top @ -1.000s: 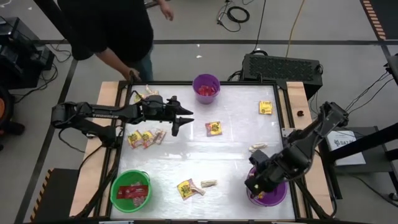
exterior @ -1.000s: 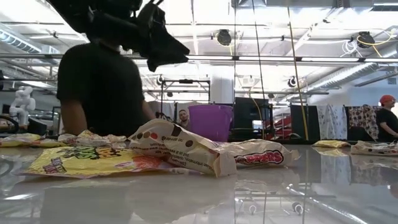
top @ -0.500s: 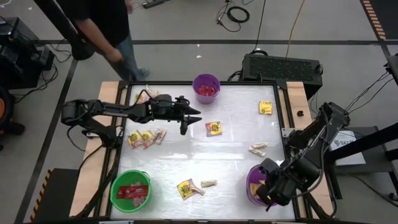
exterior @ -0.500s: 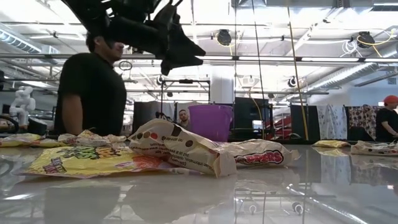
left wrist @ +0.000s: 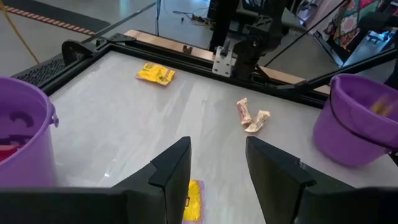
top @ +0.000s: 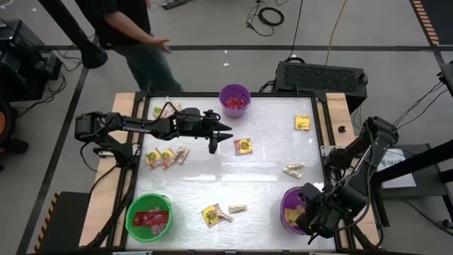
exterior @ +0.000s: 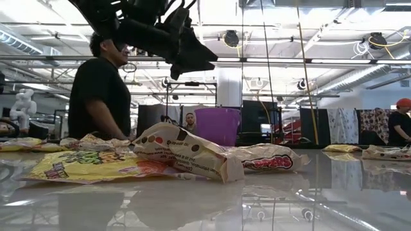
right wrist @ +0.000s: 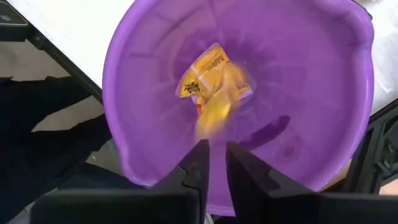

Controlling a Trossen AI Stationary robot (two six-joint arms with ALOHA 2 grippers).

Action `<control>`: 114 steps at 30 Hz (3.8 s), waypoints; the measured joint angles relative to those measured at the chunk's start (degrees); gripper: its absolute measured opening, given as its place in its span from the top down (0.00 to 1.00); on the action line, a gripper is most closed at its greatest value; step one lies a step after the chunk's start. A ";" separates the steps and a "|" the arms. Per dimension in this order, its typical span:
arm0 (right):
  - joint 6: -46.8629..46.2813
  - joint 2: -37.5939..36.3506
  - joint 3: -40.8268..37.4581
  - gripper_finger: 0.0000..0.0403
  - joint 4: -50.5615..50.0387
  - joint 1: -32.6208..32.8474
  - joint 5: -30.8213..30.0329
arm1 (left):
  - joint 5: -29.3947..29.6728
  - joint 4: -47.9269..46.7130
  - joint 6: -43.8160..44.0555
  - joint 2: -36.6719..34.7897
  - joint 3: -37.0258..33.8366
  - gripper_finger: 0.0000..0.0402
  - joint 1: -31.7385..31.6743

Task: Sort candy by brand, put in halloween buckets
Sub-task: Put the yellow candy into the bottom purple bucket

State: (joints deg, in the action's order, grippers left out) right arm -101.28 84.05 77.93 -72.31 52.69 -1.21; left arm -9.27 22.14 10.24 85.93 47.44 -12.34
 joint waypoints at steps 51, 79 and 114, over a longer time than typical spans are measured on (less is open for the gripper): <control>91.15 11.90 0.11 0.71 61.68 -41.11 -12.54 | 9.40 -55.85 -10.60 -26.91 -6.03 0.60 0.24; 109.01 1.44 0.13 0.71 37.80 -66.04 3.46 | 14.19 -39.80 7.13 -22.38 -6.61 0.60 -6.53; 128.38 9.95 0.07 0.71 37.93 -93.52 41.88 | 23.59 -72.22 27.72 -10.38 1.25 0.60 -23.13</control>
State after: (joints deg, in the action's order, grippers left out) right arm 27.10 94.01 78.00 -34.37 -40.84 40.67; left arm 14.31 -50.09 37.96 75.55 48.69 -35.47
